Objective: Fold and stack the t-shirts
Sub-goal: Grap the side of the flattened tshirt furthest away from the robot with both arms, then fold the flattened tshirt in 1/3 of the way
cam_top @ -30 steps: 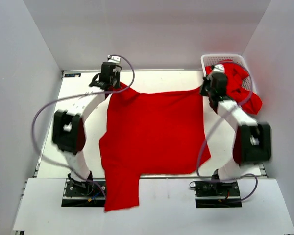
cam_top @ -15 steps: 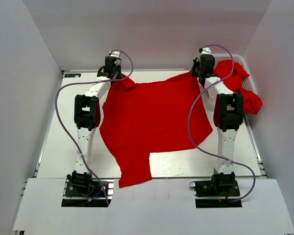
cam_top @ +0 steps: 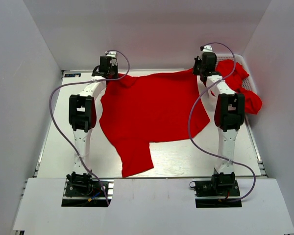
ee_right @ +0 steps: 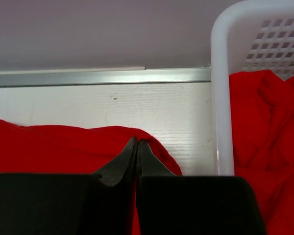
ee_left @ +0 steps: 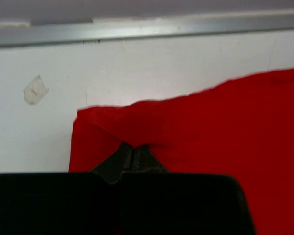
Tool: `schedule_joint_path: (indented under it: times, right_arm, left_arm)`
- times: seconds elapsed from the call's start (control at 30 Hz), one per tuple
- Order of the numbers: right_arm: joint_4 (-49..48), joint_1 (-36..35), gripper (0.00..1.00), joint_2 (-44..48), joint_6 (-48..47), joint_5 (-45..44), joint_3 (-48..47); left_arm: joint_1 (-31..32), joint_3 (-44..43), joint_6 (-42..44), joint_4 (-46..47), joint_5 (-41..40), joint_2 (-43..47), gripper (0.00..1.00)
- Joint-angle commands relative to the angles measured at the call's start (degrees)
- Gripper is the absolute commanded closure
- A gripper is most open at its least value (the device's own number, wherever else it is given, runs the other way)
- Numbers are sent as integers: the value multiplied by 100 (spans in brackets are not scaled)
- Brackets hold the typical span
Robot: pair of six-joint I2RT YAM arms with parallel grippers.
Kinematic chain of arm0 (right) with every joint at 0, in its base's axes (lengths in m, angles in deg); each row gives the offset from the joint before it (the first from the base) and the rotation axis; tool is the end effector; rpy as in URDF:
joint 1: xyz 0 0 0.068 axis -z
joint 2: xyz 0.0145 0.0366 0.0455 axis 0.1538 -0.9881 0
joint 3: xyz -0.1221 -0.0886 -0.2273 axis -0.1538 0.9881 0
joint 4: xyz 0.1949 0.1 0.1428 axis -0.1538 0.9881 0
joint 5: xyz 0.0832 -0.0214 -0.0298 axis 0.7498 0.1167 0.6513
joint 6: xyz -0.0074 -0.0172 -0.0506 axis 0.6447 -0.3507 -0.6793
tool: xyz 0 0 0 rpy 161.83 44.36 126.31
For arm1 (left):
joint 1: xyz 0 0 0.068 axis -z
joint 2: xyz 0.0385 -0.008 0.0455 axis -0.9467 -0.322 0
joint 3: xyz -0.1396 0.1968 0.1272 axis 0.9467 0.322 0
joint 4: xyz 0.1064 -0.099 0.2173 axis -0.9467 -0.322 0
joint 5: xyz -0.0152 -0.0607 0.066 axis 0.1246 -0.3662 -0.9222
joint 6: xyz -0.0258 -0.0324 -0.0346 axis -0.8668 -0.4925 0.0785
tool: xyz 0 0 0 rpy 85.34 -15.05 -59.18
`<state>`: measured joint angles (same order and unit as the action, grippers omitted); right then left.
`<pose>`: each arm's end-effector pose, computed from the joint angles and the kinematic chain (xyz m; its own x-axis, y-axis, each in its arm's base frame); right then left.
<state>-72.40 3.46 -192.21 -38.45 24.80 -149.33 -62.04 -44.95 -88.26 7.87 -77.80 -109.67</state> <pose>0.5496 0.0509 0.2331 -0.3434 0.0843 -0.9354 -0.0269 0.9947 0.0995 0.5523 -0.0895 0.2041 -0.5668 -0.0053 -0.8239 0.1128 0.9901 -0.0840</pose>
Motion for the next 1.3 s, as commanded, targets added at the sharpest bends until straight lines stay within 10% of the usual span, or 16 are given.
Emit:
schedule_joint_path:
  times: [0.0, 0.8, 1.27]
  right_arm:
    - [74, 38, 100, 649, -166, 53, 85]
    - [1718, 108, 100, 2249, -641, -580, 1570]
    - [1850, 178, 100, 2477, -817, -545, 1930]
  left_arm:
    - [-12, 532, -109, -246, 284, 1154, 100]
    - [94, 4320, -1294, -2004, 1489, 4346, 100]
    - [94, 3897, -1349, -3156, 2068, 4407, 100]
